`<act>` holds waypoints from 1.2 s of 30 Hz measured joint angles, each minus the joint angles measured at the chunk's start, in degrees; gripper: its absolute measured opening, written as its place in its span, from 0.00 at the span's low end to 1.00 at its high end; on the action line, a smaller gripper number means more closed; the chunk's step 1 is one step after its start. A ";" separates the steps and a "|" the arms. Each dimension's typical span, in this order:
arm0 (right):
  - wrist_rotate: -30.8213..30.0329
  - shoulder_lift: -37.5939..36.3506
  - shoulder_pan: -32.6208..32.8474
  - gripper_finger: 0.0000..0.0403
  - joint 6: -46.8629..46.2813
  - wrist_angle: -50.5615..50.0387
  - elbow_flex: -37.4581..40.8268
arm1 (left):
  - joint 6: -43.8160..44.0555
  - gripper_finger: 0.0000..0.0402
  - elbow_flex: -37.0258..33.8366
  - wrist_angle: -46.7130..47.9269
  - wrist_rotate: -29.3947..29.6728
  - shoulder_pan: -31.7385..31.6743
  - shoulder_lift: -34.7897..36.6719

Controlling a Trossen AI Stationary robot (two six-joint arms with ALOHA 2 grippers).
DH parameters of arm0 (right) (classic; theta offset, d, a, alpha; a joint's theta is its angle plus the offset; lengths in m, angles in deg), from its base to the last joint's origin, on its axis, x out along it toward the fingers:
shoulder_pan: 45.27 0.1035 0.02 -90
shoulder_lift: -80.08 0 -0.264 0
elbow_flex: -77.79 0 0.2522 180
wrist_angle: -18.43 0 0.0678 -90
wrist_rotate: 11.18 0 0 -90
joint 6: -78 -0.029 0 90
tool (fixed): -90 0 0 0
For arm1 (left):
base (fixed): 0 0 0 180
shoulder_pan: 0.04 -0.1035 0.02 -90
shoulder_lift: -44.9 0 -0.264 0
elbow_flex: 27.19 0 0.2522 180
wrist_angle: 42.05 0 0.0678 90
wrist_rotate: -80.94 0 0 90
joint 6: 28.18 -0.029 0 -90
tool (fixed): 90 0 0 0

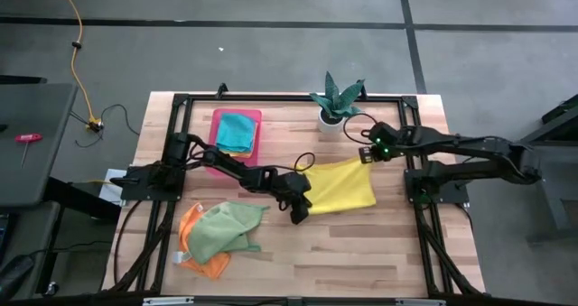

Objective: Fold microfiber towels
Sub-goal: Fold the yellow microfiber towel

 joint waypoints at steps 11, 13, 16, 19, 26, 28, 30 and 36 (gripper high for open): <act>6.25 -10.13 4.36 0.00 -0.95 -11.69 -0.66 | -5.73 0.00 -0.17 3.69 0.99 -6.52 5.24; 6.06 -10.90 5.16 0.00 -1.58 -11.24 -0.66 | -6.37 0.00 -0.18 4.24 -0.22 -7.38 5.38; 6.03 -11.24 6.44 0.04 -1.65 -11.31 -0.66 | -8.07 0.00 -0.20 4.42 -1.23 -8.81 6.54; 6.10 -11.24 7.42 0.11 -2.22 -9.62 0.63 | -8.91 0.00 -0.08 4.60 0.36 -10.40 7.85; 10.60 -11.18 10.56 0.31 -4.36 4.76 5.81 | -10.48 0.00 -0.07 5.20 1.85 -13.02 7.63; 11.96 -11.18 12.55 0.33 -5.65 8.67 6.41 | -11.22 0.00 -0.11 6.28 1.98 -13.35 7.51; 12.38 -11.08 15.24 0.32 -7.07 10.72 6.53 | -12.99 0.00 -0.07 6.16 2.79 -13.43 7.51; 9.84 -5.74 24.65 0.15 -13.45 11.32 6.66 | -15.96 0.00 -0.07 6.31 5.88 -13.91 7.51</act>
